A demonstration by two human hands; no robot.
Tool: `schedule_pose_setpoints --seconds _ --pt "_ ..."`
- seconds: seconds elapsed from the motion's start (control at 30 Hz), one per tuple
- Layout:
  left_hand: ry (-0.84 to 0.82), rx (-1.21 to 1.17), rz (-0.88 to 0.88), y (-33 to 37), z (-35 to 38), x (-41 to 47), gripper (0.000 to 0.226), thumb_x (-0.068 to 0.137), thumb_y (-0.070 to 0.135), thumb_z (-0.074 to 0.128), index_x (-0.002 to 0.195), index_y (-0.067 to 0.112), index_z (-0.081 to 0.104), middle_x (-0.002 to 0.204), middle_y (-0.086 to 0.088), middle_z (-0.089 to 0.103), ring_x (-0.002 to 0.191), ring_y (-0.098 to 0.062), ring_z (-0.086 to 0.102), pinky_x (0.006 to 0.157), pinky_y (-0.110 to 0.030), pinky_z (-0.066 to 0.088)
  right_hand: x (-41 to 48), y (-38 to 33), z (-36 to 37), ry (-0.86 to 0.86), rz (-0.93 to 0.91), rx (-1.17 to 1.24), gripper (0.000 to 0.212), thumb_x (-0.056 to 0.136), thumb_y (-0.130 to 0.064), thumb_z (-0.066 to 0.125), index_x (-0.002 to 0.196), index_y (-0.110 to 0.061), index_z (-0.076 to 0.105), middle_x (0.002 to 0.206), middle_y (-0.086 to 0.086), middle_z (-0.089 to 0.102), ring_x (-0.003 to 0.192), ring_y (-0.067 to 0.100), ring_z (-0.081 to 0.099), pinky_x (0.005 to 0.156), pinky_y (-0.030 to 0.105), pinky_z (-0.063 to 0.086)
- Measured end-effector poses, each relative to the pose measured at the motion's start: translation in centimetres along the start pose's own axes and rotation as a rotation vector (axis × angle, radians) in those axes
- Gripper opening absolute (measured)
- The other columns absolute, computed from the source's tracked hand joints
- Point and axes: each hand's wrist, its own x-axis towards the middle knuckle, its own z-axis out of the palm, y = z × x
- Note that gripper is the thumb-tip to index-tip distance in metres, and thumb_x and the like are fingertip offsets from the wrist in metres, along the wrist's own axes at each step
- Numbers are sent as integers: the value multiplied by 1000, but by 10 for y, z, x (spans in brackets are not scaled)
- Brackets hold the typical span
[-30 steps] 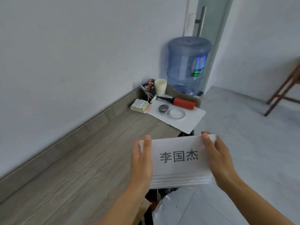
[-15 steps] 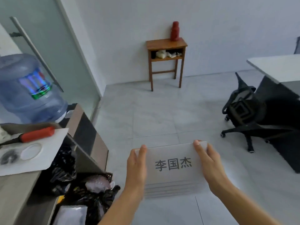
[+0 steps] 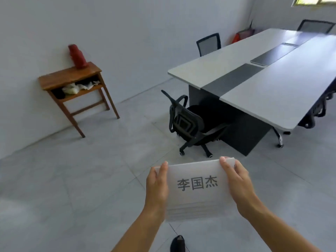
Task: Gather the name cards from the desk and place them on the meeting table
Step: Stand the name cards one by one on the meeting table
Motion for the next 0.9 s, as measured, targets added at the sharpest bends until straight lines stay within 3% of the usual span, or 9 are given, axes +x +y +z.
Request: schedule_pose_setpoints --seconds 0.27,0.47,0.7,0.9 --pt "-279 141 49 65 112 109 37 94 46 44 95 11 56 82 -7 64 70 -20 62 60 -34 51 104 -33 -45 263 53 69 26 95 -34 52 99 -12 63 74 4 67 61 17 62 52 29 48" --pt "-449 207 31 83 232 181 36 92 45 48 96 10 59 86 -9 65 73 -22 62 62 -36 51 198 -36 -109 437 76 115 22 95 -33 52 101 -16 64 81 6 67 68 20 63 56 31 48" --pt "-513 260 38 106 382 254 33 94 39 47 89 7 54 79 -8 59 70 -19 58 62 -33 49 328 -33 -184 512 104 158 29 95 -43 48 98 -18 61 84 11 69 72 25 66 62 38 54" --pt "-538 268 36 136 485 309 31 94 40 48 86 10 54 81 -8 57 72 -21 56 65 -35 46 428 -54 -238 531 149 187 47 94 -52 42 97 -9 59 82 6 64 75 23 61 75 44 52"
